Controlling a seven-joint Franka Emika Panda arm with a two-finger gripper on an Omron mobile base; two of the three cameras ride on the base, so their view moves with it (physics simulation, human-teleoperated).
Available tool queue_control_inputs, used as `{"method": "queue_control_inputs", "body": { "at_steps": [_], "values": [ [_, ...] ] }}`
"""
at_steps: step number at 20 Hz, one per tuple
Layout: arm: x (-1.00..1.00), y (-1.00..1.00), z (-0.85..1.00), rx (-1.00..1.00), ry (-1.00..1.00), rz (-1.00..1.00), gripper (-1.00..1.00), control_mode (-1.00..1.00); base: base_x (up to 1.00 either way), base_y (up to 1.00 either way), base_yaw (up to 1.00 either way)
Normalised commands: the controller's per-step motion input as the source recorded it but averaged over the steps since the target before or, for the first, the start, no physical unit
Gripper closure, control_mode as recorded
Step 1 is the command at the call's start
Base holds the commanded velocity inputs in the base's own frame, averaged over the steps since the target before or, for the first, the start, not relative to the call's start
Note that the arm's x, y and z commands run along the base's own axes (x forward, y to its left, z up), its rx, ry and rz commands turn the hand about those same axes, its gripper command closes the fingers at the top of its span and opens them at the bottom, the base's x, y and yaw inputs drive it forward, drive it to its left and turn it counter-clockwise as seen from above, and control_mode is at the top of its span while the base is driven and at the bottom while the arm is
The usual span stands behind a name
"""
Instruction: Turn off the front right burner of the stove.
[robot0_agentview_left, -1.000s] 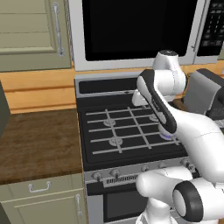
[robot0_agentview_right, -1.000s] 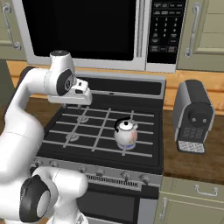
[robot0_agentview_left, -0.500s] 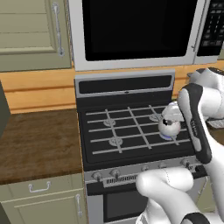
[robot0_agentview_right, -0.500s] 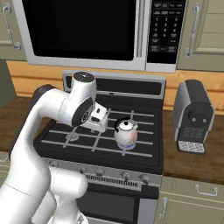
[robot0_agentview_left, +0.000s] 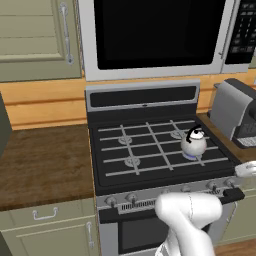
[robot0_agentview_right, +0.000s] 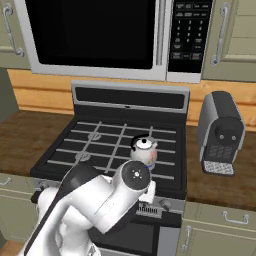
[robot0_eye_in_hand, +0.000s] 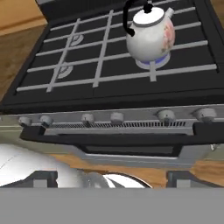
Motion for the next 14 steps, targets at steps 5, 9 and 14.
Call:
{"method": "queue_control_inputs", "body": {
  "at_steps": [5,9,14],
  "values": [
    [-0.85,-0.87,-0.14,-0.15,-0.33,0.26,-1.00,-1.00,0.00,0.00,0.00],
    [-0.29,-0.43,-0.44,-0.37,-0.26,0.28,-1.00,-1.00,0.00,0.00,0.00],
    [0.00,-0.10,-0.66,-0.37,-0.27,0.31,-1.00,-1.00,0.00,0.00,0.00]
  ]
}}
